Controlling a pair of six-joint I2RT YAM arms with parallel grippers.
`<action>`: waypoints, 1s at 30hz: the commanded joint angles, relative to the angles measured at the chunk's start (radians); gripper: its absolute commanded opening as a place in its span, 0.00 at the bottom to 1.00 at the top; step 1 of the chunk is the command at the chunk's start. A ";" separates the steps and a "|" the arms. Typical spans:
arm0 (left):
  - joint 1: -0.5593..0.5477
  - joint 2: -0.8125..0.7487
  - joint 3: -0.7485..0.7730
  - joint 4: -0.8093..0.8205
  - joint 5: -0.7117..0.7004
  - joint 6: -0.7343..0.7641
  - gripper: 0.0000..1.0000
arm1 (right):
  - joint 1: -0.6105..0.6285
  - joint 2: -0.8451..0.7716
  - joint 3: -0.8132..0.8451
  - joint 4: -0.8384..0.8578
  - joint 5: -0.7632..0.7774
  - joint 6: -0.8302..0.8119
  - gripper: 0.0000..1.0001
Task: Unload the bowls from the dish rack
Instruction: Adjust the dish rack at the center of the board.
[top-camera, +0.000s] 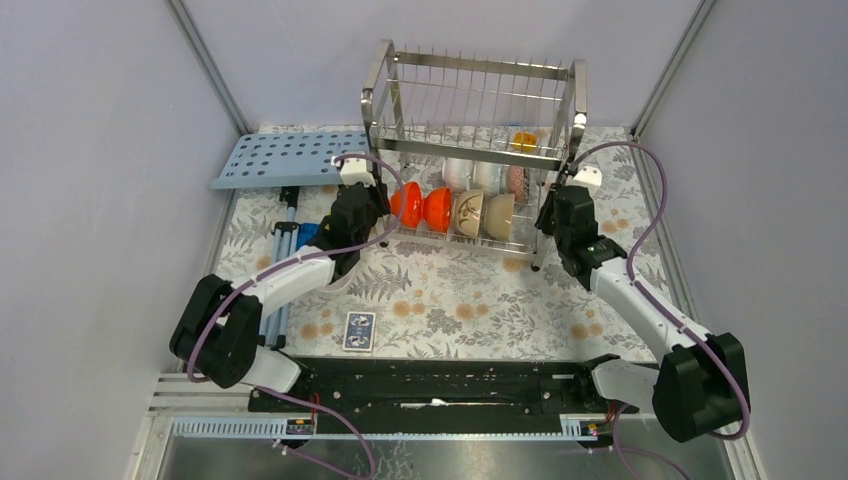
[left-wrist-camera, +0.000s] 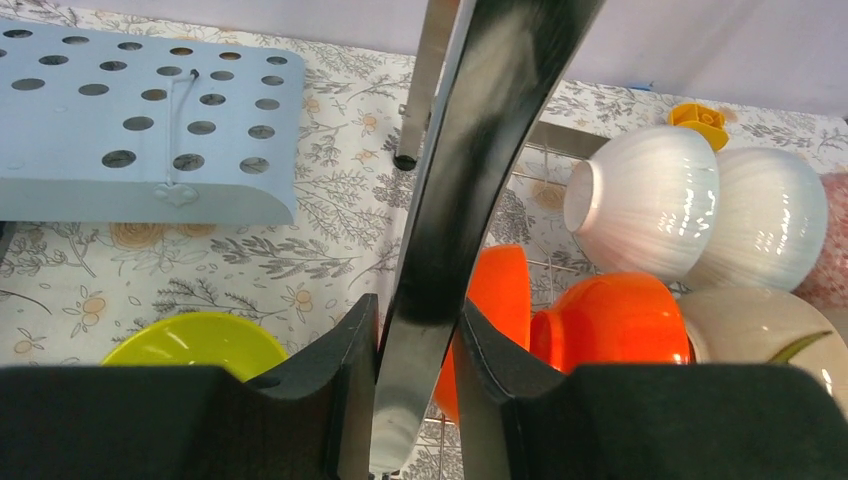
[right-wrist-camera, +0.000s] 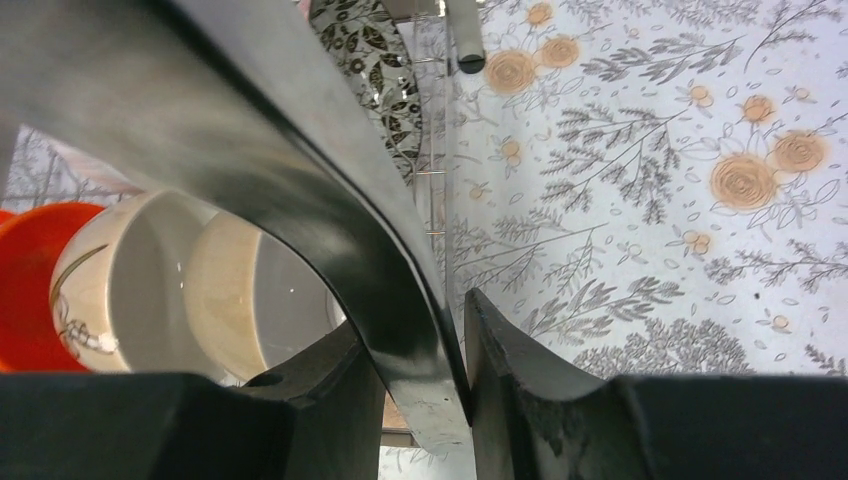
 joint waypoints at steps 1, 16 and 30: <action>-0.107 -0.063 -0.014 0.045 0.097 -0.121 0.00 | -0.043 0.088 0.054 0.094 -0.131 0.139 0.25; -0.138 -0.109 -0.042 -0.010 0.062 -0.149 0.00 | -0.075 0.132 0.087 0.083 -0.164 0.169 0.37; -0.148 -0.103 -0.037 -0.027 0.059 -0.154 0.06 | -0.096 0.138 0.136 -0.001 -0.157 0.180 0.63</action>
